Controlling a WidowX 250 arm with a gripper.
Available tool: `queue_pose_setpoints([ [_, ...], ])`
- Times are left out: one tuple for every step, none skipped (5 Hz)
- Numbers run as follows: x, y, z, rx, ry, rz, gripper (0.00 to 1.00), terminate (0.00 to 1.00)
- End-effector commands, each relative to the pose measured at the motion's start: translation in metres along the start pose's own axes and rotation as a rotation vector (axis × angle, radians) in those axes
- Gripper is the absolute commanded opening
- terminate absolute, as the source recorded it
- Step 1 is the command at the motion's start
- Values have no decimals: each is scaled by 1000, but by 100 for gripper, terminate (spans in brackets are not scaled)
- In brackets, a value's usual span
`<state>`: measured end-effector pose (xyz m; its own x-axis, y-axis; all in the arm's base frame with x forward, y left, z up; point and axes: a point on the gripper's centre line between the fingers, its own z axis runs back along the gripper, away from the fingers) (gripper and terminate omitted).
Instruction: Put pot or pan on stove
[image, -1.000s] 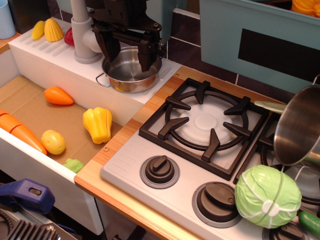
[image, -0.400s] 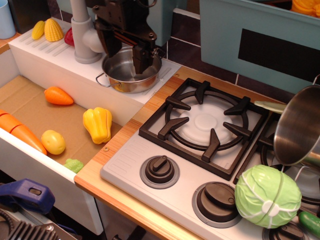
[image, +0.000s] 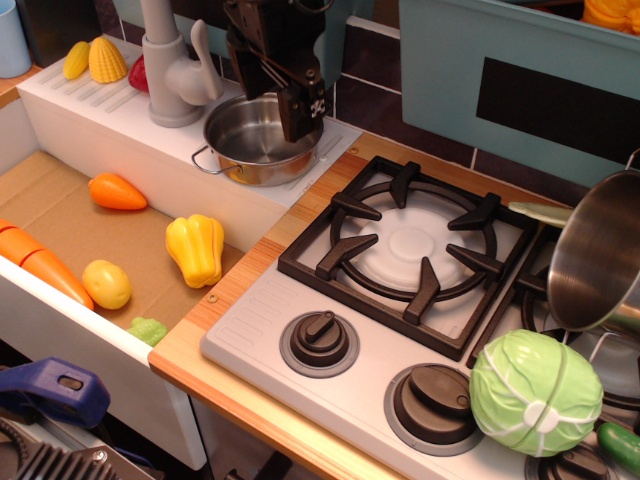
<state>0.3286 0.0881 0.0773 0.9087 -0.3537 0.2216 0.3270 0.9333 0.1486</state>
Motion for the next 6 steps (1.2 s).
queue_pose_setpoints([
  [3,5,-17,26,-78,-13,100,0],
  [6,5,-32,55,-81,-1,100,0],
  [10,11,-45,43,-78,20,100,0],
  [17,18,-53,16,-73,32,100,0],
  [20,19,-58,-15,-56,66,0,0],
  [18,14,-50,-15,-30,90,0,0],
])
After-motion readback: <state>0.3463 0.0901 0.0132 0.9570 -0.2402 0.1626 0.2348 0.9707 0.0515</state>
